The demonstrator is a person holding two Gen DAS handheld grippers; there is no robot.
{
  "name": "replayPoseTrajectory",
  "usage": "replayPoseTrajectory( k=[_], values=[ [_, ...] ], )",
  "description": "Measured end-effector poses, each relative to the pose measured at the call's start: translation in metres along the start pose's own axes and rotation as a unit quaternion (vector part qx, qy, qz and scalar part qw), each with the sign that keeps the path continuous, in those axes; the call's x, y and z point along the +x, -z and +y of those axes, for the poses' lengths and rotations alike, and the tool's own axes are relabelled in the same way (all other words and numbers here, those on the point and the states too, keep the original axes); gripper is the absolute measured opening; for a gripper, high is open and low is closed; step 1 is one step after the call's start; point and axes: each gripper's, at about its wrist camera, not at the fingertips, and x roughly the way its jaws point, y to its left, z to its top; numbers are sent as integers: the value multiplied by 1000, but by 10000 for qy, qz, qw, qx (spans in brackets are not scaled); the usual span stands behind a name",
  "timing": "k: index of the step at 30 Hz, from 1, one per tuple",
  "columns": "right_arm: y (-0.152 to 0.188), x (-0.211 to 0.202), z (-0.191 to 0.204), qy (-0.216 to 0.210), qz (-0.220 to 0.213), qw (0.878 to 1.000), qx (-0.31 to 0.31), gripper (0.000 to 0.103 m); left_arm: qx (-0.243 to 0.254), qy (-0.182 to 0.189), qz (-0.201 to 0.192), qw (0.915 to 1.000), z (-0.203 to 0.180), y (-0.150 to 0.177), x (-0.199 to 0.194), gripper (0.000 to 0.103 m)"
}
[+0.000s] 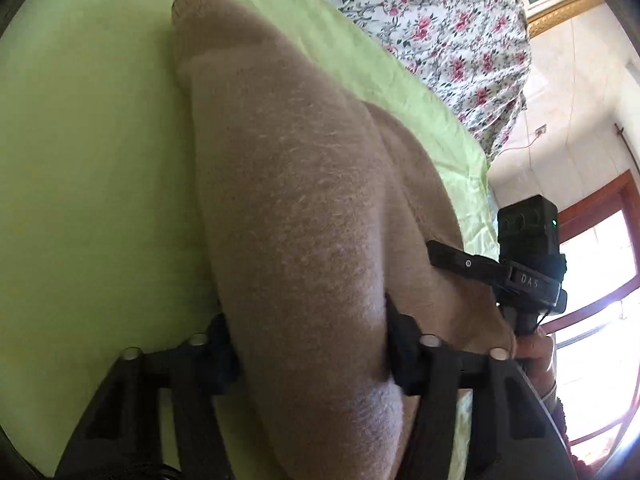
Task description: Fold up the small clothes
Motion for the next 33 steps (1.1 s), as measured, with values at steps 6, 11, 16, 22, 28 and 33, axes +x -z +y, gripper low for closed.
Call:
replayPoseTrajectory(
  k=[6,11,16,22,28,33],
  values=[
    [38,5,71,-450,-299,9975,-465,33,424,-179,-313,9984,0,24,-76,47],
    [73,51,109,-948,-238,9939,-512,32,617,-620,-312,9957,25,48,-142,47],
    [101,89,123,-882,-45,9950,-476,32,474,-811,-92,9955,68,78,-158,48],
    [105,89,123,-502,52,9974,-518,40,395,-686,-192,9967,80,89,-149,61],
    [92,60,126,282,-288,9965,-729,64,49,-628,-622,9961,89,79,-164,74],
    [53,55,131,147,-654,9959,-611,64,-204,-695,-861,9937,105,57,-173,76]
  ],
)
